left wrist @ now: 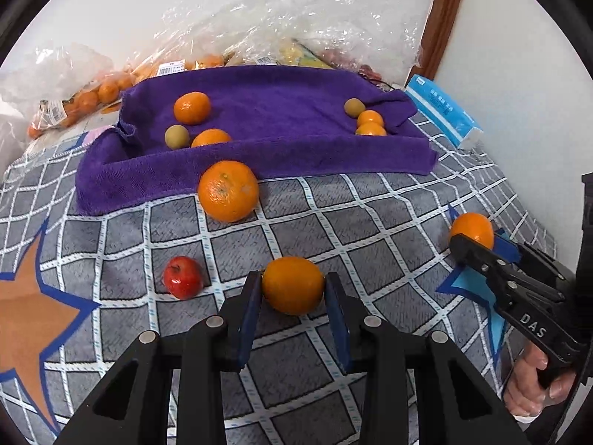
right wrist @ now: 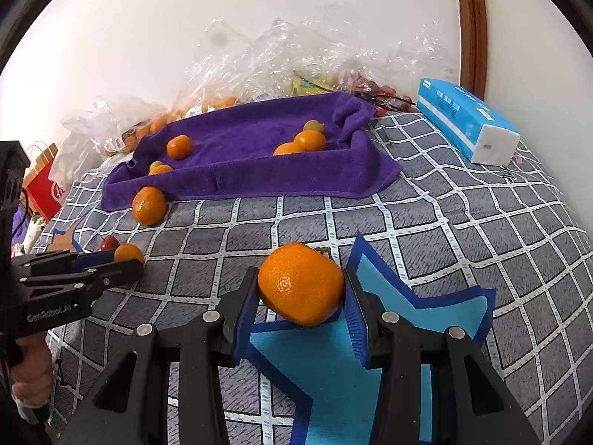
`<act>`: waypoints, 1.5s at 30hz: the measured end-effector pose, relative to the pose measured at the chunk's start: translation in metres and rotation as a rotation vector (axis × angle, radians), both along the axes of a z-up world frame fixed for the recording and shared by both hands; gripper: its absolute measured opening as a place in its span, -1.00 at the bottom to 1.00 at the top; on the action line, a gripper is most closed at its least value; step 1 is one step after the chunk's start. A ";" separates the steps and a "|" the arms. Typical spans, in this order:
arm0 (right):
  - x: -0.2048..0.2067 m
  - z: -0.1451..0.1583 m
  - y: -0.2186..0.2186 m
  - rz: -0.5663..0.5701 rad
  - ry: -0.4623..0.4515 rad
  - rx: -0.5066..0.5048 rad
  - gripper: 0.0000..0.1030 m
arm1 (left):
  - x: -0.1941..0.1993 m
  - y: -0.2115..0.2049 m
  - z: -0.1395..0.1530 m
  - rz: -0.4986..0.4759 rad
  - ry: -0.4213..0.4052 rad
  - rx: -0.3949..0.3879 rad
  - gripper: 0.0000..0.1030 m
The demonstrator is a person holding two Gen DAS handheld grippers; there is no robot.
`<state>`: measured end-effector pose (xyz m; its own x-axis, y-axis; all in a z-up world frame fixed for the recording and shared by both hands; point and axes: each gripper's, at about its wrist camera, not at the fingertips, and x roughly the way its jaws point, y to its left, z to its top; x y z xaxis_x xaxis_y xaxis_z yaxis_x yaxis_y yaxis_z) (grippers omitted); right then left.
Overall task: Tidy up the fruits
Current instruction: 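Lower the left gripper around an orange on the bed cover, then carry the orange in the right gripper over the towel while the left carries its orange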
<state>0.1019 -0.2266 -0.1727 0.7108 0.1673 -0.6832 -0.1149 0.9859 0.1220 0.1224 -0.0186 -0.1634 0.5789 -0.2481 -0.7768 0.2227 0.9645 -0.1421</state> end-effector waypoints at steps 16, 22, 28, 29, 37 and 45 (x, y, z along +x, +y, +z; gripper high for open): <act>-0.001 0.000 0.006 0.003 -0.005 -0.042 -0.16 | -0.012 0.014 -0.003 -0.022 -0.089 -0.120 -0.36; -0.006 0.002 0.000 -0.006 -0.030 -0.009 -0.16 | -0.016 0.012 0.001 -0.041 -0.117 -0.129 -0.36; -0.003 0.002 0.004 0.006 -0.020 -0.031 -0.16 | -0.017 0.019 0.008 -0.035 -0.132 -0.161 -0.36; -0.003 0.003 0.006 0.007 -0.021 -0.038 -0.16 | -0.016 0.021 0.009 -0.009 -0.120 -0.148 -0.36; 0.005 0.026 0.019 0.056 -0.058 -0.020 -0.16 | -0.014 0.041 0.035 0.052 -0.130 -0.176 -0.36; 0.019 0.048 0.024 0.065 -0.099 -0.014 -0.16 | -0.003 0.055 0.049 0.095 -0.153 -0.188 -0.36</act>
<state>0.1208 -0.2026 -0.1249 0.7627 0.2065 -0.6129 -0.1894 0.9774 0.0936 0.1193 0.0369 -0.1148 0.7136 -0.3184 -0.6240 0.1648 0.9420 -0.2922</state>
